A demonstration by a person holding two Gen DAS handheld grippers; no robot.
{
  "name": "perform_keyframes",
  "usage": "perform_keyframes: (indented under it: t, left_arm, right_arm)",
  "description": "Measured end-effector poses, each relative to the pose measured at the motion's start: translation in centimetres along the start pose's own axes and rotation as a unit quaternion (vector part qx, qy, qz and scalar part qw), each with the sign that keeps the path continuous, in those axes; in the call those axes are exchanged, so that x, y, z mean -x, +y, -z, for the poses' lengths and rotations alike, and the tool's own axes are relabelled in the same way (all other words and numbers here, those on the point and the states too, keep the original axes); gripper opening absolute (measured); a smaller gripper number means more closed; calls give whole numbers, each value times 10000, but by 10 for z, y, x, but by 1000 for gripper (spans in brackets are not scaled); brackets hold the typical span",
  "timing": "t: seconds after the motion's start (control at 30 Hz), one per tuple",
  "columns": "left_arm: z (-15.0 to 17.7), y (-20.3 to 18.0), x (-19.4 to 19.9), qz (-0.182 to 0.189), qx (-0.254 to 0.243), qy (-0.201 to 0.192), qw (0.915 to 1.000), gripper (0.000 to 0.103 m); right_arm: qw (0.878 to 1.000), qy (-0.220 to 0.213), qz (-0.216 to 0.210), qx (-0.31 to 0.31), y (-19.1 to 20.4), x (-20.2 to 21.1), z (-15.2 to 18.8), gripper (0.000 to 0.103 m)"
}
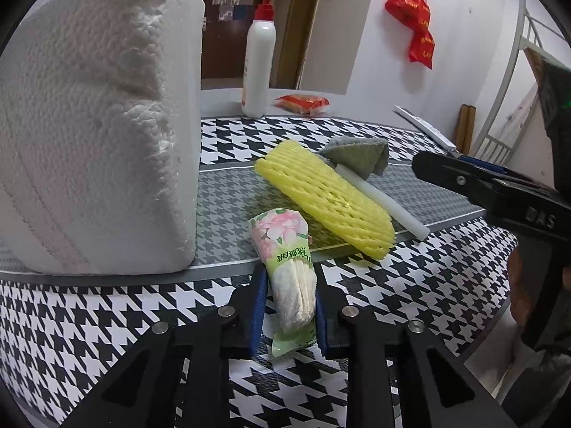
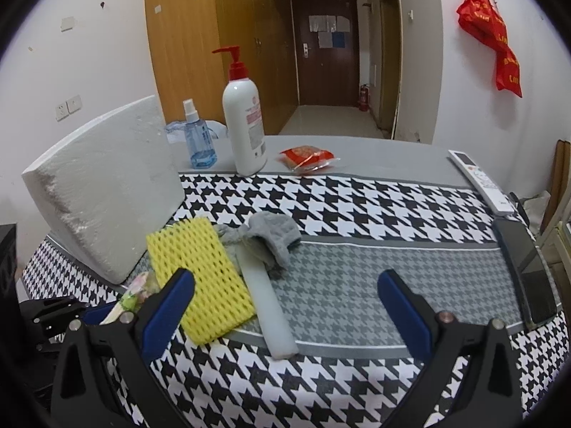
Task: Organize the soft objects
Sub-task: 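Grasp the pink-and-green wrapped packet with the left gripper, then grasp the grey sock with the right gripper while the left gripper holds the packet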
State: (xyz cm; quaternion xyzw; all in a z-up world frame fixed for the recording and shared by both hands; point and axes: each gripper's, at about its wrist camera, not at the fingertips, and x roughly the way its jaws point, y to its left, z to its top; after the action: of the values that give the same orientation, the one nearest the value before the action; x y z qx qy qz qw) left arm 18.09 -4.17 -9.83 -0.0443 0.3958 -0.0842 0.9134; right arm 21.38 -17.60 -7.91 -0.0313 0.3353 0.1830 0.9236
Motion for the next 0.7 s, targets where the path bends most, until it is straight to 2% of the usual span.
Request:
perform_keyframes:
  t: [0.17,0.33,0.53,0.6,0.7]
  left_arm:
    - [-1,4,0,28,-81,5,10000,25]
    - [-3,6,1,59,-155,33,9999,25]
    - [-4,10,4,99,-137,1,9999,25]
    - [-3,11,6,106,-137,-14,9998,25]
    - [-1,14,10,99,-120,-36,9999,25]
  right_arm:
    - [9998,167,-56,-130,-2,-13,-7,103]
    - [9997,252,34,-11,5,-20,-15,103]
    - [9994,324,-50,134,13,-31,-24,103]
    - [9993,342,-93,109,13,-35,-28,101]
    - [9989,448,-118,122,13,-43,-32,91]
